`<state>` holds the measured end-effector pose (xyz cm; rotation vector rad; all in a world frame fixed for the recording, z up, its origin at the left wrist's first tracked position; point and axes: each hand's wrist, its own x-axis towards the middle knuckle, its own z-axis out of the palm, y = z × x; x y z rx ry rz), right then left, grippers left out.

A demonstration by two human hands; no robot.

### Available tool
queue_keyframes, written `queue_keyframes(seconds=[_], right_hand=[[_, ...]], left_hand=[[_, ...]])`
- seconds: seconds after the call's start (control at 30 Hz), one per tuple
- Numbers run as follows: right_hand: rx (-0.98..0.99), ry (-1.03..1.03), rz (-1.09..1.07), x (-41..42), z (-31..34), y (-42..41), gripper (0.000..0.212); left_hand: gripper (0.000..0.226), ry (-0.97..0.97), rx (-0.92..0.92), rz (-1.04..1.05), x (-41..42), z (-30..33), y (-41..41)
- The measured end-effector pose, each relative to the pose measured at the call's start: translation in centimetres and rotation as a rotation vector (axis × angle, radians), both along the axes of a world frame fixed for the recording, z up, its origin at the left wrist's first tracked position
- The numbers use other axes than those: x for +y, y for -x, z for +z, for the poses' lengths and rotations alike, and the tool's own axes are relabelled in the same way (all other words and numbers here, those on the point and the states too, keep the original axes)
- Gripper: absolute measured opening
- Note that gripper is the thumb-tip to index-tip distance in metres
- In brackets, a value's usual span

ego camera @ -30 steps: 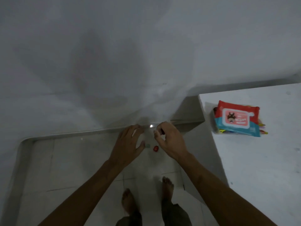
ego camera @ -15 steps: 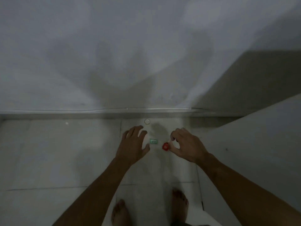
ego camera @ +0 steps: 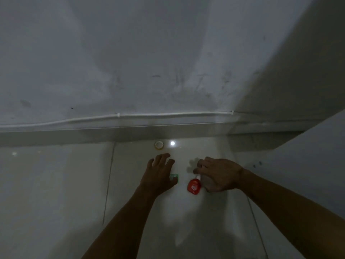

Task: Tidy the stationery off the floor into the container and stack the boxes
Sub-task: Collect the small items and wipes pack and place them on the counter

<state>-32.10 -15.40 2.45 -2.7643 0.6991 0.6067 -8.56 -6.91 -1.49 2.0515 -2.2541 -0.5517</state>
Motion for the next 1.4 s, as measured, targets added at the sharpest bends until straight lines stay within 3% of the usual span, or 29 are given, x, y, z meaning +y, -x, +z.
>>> queue_keyframes(seconds=[0.17, 0.3, 0.37, 0.43, 0.5, 0.53, 0.63, 0.8, 1.03, 1.17, 1.3, 1.33, 1.4], right_hand=[[0.033, -0.003, 0.138, 0.0, -3.8, 0.3, 0.058], [-0.079, 0.072, 0.3, 0.7, -5.0, -0.2, 0.049], [-0.154, 0.142, 0.315, 1.1, -5.3, -1.3, 0.047], [-0.187, 0.122, 0.292, 1.4, -5.8, -2.9, 0.05], [-0.196, -0.003, 0.197, 0.9, -6.4, -4.2, 0.053], [-0.217, -0.038, 0.146, 0.6, -6.7, -4.9, 0.053], [-0.28, -0.098, -0.014, -0.3, -6.8, -6.7, 0.054], [-0.545, -0.263, -0.339, -1.5, -5.8, -7.8, 0.06], [-0.834, -0.573, -1.02, -2.1, -3.9, -8.5, 0.03], [-0.845, -0.682, -1.141, -1.9, -2.9, -8.6, 0.01], [-0.831, -0.883, -1.236, -1.0, -1.6, -9.0, 0.024], [-0.826, -0.927, -1.253, -1.0, -1.2, -9.2, 0.025], [-0.846, -0.956, -1.256, -0.9, -0.1, -9.4, 0.02]], left_hand=[[0.056, -0.117, 0.066, -0.028, 0.3, -3.6, 1.8], [0.039, -0.017, -0.011, -0.019, 0.9, -4.5, 2.1], [0.036, -0.001, 0.037, 0.071, 1.2, -4.3, 1.5], [0.035, 0.036, 0.197, 0.229, 0.9, -3.6, 0.5], [0.031, 0.074, 0.397, 0.416, 0.0, -2.5, -0.5], [0.032, 0.126, 0.396, 0.442, -0.7, -2.2, -1.0], [0.037, 0.203, 0.261, 0.376, -3.0, -2.4, -2.3], [0.042, 0.13, 0.061, 0.366, -5.0, -2.6, -2.4], [0.044, 0.026, 0.08, 0.402, -5.2, -3.9, -2.5], [0.034, 0.08, 0.112, 0.338, -4.2, -4.4, -2.9], [0.033, 0.053, 0.129, 0.277, -3.4, -4.6, -3.1], [0.033, 0.059, 0.159, 0.309, -3.2, -4.5, -3.0], [0.035, 0.124, 0.393, 0.47, -3.0, -3.0, -2.5]])
